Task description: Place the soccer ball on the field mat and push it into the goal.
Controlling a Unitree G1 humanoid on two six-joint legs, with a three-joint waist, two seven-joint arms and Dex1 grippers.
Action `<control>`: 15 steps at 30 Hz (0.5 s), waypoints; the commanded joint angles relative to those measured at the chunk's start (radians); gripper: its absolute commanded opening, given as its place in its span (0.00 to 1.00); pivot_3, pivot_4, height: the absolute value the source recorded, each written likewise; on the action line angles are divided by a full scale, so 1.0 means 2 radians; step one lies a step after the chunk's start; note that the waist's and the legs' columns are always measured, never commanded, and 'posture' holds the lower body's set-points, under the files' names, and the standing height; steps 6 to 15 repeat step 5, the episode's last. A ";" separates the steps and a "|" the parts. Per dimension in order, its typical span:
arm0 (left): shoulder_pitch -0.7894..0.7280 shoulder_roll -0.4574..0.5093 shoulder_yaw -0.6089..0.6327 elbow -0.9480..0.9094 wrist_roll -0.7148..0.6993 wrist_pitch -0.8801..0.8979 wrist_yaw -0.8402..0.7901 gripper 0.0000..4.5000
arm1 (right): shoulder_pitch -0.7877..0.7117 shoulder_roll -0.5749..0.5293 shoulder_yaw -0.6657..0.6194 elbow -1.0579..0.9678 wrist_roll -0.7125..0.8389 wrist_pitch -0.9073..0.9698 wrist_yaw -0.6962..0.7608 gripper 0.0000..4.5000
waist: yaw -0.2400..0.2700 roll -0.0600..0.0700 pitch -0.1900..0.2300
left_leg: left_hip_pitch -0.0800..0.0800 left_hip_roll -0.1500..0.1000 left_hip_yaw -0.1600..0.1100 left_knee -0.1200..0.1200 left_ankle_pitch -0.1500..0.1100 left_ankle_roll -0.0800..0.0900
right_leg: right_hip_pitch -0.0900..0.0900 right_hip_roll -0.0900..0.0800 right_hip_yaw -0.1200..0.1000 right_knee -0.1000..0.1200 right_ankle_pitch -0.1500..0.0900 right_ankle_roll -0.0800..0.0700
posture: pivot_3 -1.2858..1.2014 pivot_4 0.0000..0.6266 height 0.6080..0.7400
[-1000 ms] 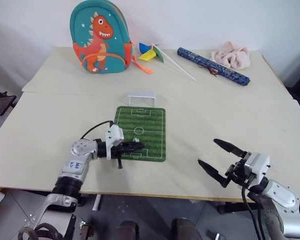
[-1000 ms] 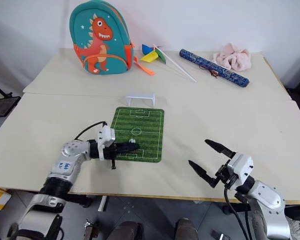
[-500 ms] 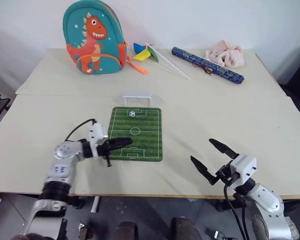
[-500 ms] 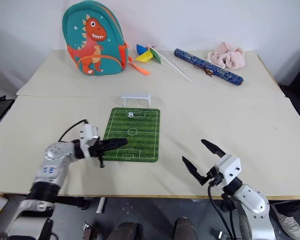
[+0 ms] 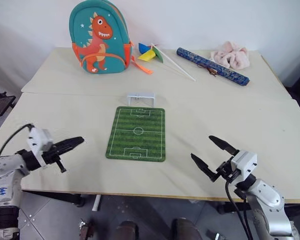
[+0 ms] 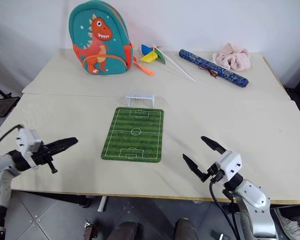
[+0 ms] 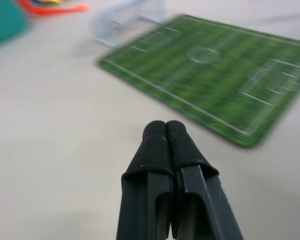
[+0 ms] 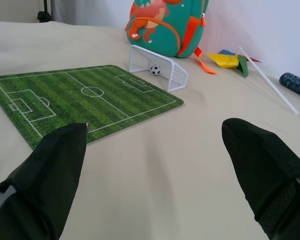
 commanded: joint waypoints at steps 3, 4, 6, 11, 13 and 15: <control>0.017 -0.001 0.014 -0.003 -0.009 -0.003 0.008 0.00 | -0.014 -0.013 -0.005 0.005 0.011 -0.009 0.015 1.00 | -0.002 0.000 0.000 | 0.000 0.000 0.000 0.000 0.000 0.000 | 0.000 0.000 0.000 0.000 0.000 0.000 | 0.52 0.24 1.00; 0.018 -0.002 0.014 -0.002 -0.009 -0.004 0.008 0.00 | -0.015 -0.014 -0.005 0.007 0.012 -0.008 0.017 1.00 | -0.002 0.000 0.000 | 0.000 0.000 0.000 -0.001 0.000 0.000 | 0.000 0.000 0.000 0.000 0.000 0.000 | 0.52 0.24 1.00; 0.020 -0.001 0.014 -0.002 -0.012 0.000 0.006 0.00 | -0.017 -0.015 -0.005 0.009 0.012 -0.009 0.020 1.00 | -0.002 0.000 0.000 | 0.000 0.000 0.000 -0.001 0.000 0.000 | 0.000 0.000 0.000 0.000 0.000 0.000 | 0.52 0.24 1.00; 0.020 -0.001 0.014 -0.002 -0.012 0.000 0.006 0.00 | -0.017 -0.015 -0.005 0.009 0.012 -0.009 0.020 1.00 | -0.002 0.000 0.000 | 0.000 0.000 0.000 -0.001 0.000 0.000 | 0.000 0.000 0.000 0.000 0.000 0.000 | 0.52 0.24 1.00; 0.020 -0.001 0.014 -0.002 -0.012 0.000 0.006 0.00 | -0.017 -0.015 -0.005 0.009 0.012 -0.009 0.020 1.00 | -0.002 0.000 0.000 | 0.000 0.000 0.000 -0.001 0.000 0.000 | 0.000 0.000 0.000 0.000 0.000 0.000 | 0.52 0.24 1.00; 0.020 -0.001 0.014 -0.002 -0.012 0.000 0.006 0.00 | -0.017 -0.015 -0.005 0.009 0.012 -0.009 0.020 1.00 | -0.002 0.000 0.000 | 0.000 0.000 0.000 -0.001 0.000 0.000 | 0.000 0.000 0.000 0.000 0.000 0.000 | 0.52 0.24 1.00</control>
